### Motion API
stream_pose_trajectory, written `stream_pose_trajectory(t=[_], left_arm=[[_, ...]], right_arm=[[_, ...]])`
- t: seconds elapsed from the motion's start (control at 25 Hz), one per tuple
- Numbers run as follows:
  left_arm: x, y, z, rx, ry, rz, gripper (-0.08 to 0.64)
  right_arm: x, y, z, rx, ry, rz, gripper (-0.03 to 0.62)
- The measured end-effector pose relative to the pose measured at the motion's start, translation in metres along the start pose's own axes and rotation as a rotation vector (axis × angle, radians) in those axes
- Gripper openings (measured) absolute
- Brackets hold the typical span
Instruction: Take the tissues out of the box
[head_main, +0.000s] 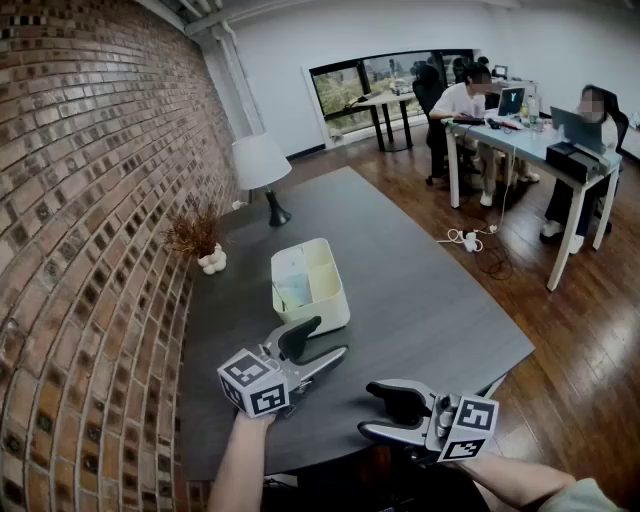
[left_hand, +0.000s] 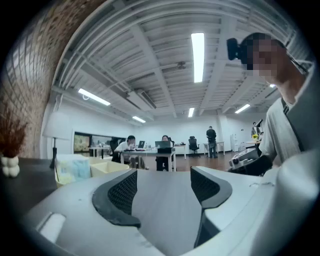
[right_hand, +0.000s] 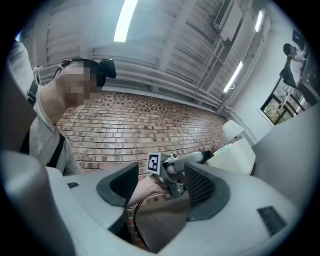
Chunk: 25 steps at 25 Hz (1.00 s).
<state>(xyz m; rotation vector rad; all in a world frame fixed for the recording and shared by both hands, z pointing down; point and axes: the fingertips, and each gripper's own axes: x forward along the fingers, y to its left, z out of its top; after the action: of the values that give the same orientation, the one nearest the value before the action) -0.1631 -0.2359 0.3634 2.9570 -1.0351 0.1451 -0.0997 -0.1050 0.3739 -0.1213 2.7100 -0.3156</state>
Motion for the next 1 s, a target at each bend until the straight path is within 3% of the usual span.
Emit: stream_pose_trajectory(t=[0.2,0.24,0.44,0.56,0.68,0.76,0.88,1.0], left_arm=[[0.03,0.026,-0.045,-0.094,0.13,-0.029,0.334],[0.034,0.028,-0.047,-0.1,0.129,-0.03,0.311],[0.049,0.033,-0.052,-0.114,0.132,-0.032,0.325],[0.041,0.022,-0.041,-0.1,0.12,-0.072,0.328],[0.025,0.012,0.009,0.03,0.056,-0.084,0.328],[0.01,0.031,0.047,0.18,0.072,-0.01,0.341],[-0.004,0.092,0.072,0.362,0.243,0.129,0.42],[-0.011,0.148,0.055,0.438,0.489,0.172,0.483]], right_arm=[[-0.005,0.005,-0.002,0.037,-0.001,-0.001,0.302],[-0.006,0.006,-0.002,0.043,-0.003,0.0,0.302],[-0.007,0.005,0.0,0.054,-0.013,0.003,0.302],[-0.006,0.005,0.0,0.062,-0.012,0.004,0.302],[-0.008,0.006,0.0,0.068,-0.011,0.008,0.302],[-0.008,0.007,-0.001,0.072,-0.013,0.012,0.302],[-0.005,0.008,-0.001,0.072,-0.013,0.017,0.302],[-0.003,0.009,-0.003,0.077,-0.008,0.021,0.302]])
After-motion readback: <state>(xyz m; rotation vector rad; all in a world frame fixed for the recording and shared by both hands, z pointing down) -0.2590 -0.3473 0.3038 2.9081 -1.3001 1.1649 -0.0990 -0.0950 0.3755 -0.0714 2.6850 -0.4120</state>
